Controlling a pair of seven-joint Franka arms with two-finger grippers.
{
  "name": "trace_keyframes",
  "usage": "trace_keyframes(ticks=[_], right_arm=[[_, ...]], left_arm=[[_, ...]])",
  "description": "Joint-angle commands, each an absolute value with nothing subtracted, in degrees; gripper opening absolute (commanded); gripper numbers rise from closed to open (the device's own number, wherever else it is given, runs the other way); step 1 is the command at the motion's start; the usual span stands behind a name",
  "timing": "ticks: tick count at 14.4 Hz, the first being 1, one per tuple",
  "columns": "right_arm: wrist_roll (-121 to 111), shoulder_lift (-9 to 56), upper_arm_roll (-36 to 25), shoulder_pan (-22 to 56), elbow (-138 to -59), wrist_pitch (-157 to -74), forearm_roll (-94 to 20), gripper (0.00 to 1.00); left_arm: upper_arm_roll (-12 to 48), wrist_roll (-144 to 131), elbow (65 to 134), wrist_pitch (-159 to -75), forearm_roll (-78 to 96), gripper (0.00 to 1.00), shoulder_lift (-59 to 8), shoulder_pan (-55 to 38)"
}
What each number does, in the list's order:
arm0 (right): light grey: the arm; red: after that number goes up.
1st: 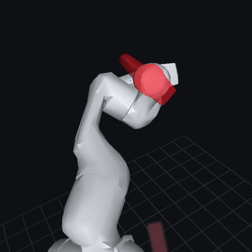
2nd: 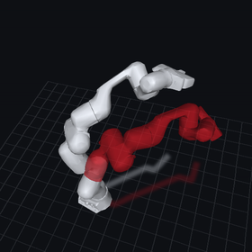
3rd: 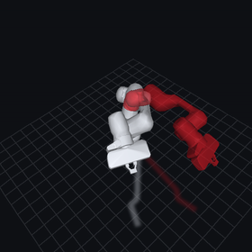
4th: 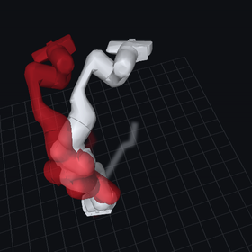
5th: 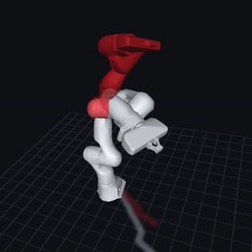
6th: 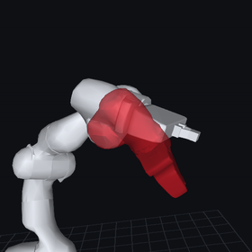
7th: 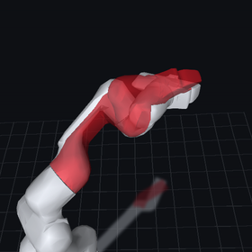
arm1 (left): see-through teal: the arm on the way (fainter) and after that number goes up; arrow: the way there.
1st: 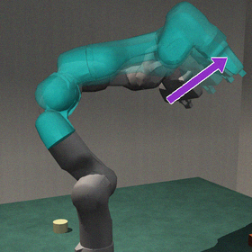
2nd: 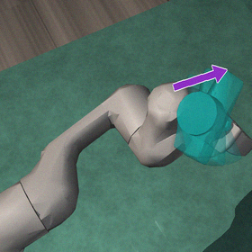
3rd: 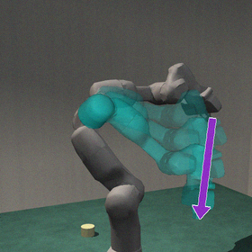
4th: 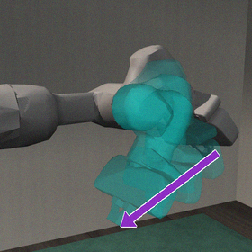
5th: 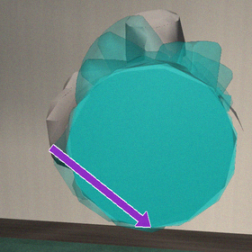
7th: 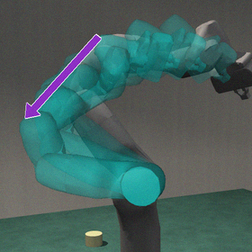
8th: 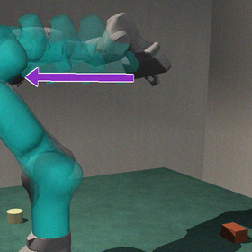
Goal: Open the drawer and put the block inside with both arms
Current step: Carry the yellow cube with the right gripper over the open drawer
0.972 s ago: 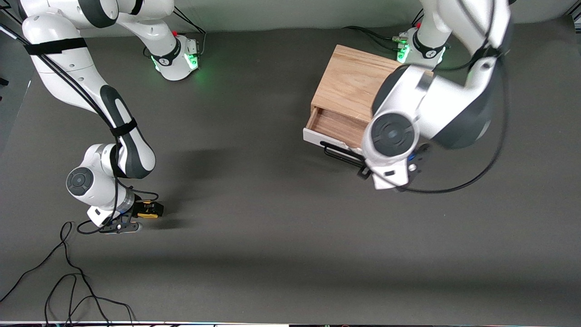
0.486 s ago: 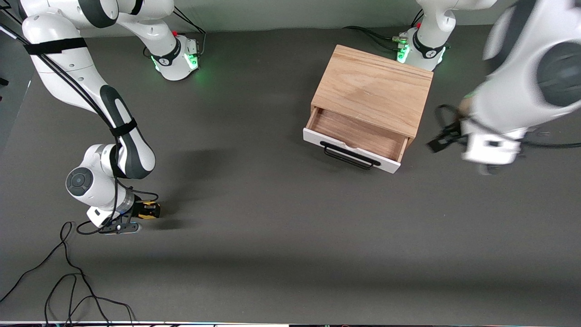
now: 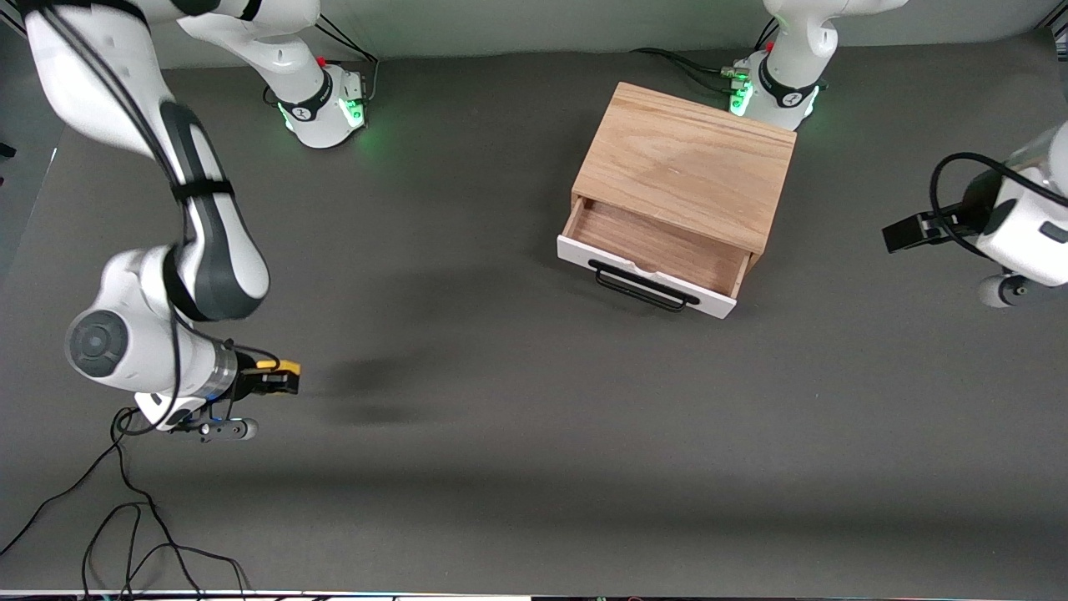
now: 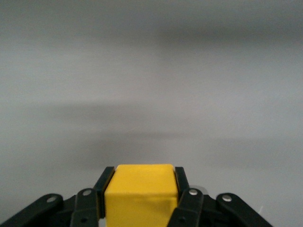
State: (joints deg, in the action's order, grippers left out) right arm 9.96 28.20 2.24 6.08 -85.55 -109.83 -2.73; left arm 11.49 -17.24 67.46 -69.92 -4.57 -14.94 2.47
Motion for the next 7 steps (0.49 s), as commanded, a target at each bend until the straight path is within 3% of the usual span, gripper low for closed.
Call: trace_keyframes(ticks=[1,5,7], right_arm=[[21.7,29.4,8.1,6.6,-71.4,-96.0,-4.0,0.24],[39.2,28.8,17.8,9.3,-64.6,-90.9,-3.1,0.24],[46.3,29.0,18.5,13.1,-61.8,-90.8,-3.3,0.24]], left_arm=[[12.0,-15.2,69.5,-70.3,-3.3,1.00,-12.3,3.2],[12.1,-15.0,81.6,-77.4,-3.3,1.00,-4.9,3.3],[11.9,-13.1,87.7,-81.1,-3.1,1.00,-1.1,3.3]])
